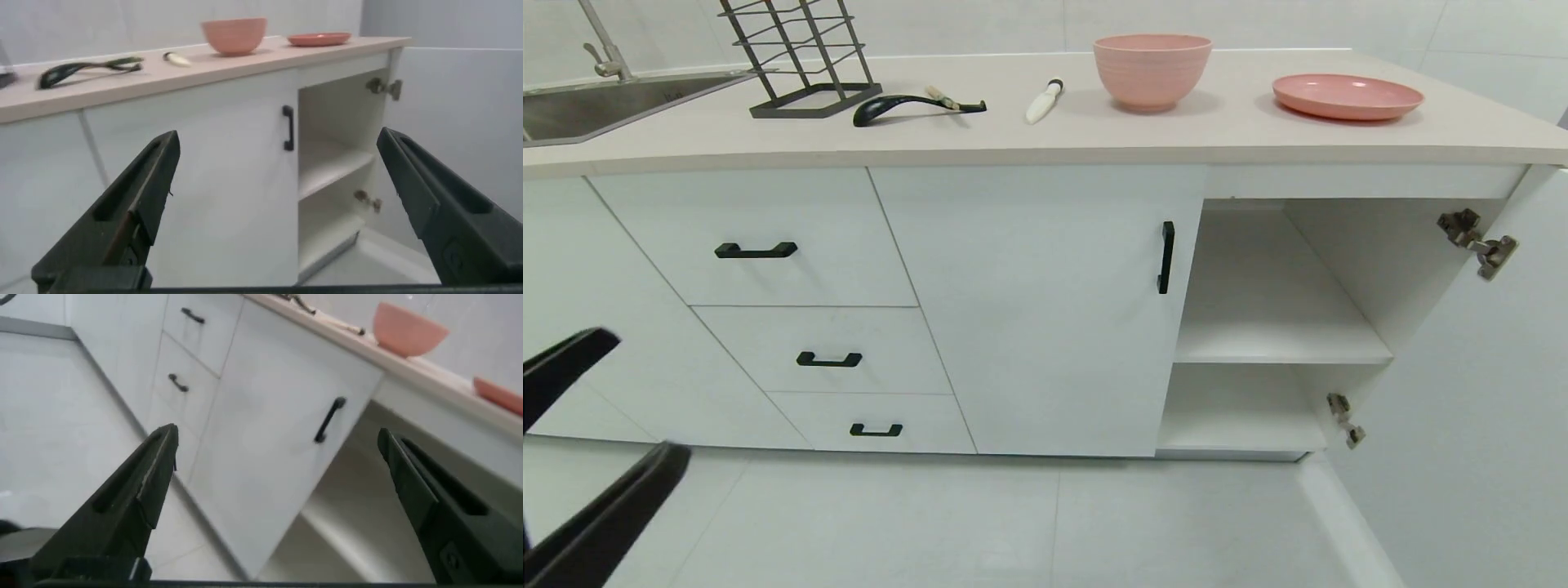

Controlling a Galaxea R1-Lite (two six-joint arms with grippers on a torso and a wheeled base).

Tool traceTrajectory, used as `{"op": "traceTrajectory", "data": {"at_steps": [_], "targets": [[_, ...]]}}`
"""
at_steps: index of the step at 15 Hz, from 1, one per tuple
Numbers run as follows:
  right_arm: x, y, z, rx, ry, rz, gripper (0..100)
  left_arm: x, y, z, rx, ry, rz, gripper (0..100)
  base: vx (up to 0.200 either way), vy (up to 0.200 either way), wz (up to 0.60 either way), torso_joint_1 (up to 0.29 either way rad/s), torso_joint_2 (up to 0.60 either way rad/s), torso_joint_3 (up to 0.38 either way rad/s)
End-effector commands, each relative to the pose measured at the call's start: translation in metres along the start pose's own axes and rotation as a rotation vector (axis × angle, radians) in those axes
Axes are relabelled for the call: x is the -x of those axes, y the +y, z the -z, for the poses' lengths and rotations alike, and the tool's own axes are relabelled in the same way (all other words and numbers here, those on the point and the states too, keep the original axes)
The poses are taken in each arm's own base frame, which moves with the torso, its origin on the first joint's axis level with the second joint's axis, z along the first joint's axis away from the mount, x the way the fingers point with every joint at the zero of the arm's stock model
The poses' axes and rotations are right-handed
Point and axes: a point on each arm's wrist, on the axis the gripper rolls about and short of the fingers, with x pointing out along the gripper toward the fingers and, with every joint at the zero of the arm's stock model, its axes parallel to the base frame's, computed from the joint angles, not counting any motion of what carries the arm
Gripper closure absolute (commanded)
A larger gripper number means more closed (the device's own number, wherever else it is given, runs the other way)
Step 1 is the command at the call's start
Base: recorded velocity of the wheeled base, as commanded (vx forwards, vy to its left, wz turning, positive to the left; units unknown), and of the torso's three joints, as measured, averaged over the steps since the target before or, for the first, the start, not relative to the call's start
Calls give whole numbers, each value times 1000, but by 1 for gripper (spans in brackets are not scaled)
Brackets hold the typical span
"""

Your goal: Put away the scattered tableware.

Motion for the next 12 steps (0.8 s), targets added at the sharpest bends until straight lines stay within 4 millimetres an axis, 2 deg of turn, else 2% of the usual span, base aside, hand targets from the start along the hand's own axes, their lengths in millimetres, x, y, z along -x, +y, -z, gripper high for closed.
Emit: {"op": "traceTrajectory", "data": {"at_steps": [1, 2, 4, 5, 6, 8, 9, 10, 12], "targets": [[43, 49, 17, -28, 17, 73, 0, 70, -37, -22, -87, -49, -121, 0, 0, 0, 0, 0, 0, 0], [45, 54, 26, -86, 77, 103, 0, 85, -47, -23, -69, -10, -139, 0, 0, 0, 0, 0, 0, 0], [46, 52, 33, -198, 148, 245, 0, 105, -59, -2, -35, 92, -216, 0, 0, 0, 0, 0, 0, 0], [49, 53, 44, -267, 269, 383, 0, 112, -59, 21, -18, 158, -266, 0, 0, 0, 0, 0, 0, 0], [51, 54, 51, -301, 357, 465, 0, 113, -56, 35, -27, 200, -324, 0, 0, 0, 0, 0, 0, 0], [52, 52, 51, -287, 364, 552, 0, 117, -52, 66, -70, 329, -397, 0, 0, 0, 0, 0, 0, 0], [53, 52, 51, -287, 369, 579, 0, 119, -52, 73, -70, 400, -400, 0, 0, 0, 0, 0, 0, 0], [53, 51, 51, -278, 385, 640, 0, 119, -51, 72, -91, 396, -428, 0, 0, 0, 0, 0, 0, 0], [56, 51, 56, -281, 453, 752, 0, 123, -48, 74, -118, 433, -634, 0, 0, 0, 0, 0, 0, 0]]}}
